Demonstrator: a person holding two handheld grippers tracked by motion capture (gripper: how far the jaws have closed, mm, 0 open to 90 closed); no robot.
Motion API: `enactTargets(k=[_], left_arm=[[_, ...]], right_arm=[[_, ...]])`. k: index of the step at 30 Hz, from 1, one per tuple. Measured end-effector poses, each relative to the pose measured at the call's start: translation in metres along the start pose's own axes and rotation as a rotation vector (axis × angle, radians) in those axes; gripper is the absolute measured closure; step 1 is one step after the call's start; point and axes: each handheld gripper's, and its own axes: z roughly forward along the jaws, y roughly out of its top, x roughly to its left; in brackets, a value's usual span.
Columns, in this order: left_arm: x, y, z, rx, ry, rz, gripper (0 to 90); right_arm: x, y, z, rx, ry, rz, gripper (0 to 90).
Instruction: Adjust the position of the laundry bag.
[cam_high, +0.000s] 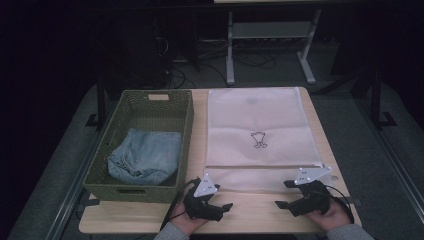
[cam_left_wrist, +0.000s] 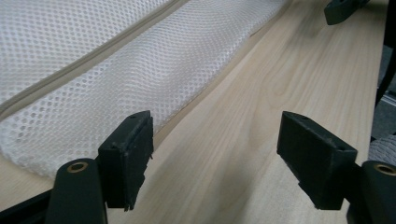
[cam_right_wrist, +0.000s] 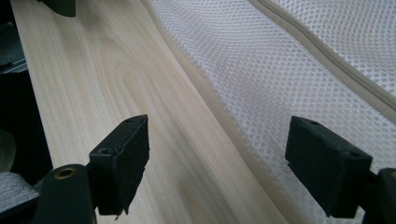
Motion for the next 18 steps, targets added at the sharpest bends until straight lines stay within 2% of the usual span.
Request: enactTargets(k=[4, 8, 18], left_arm=[[0.001, -0.001, 0.002, 0.013, 0.001, 0.002, 25.1], [0.001, -0.001, 0.000, -0.001, 0.001, -0.002, 25.0], [0.000, -0.003, 0.001, 0.012, 0.002, 0.011, 24.7]], right_arm=[[-0.002, -0.001, -0.002, -0.004, 0.001, -0.002, 20.2], [-0.003, 0.002, -0.003, -0.013, 0.000, 0.003, 20.0], [-0.012, 0.029, -0.013, -0.068, -0.050, -0.034, 19.4]])
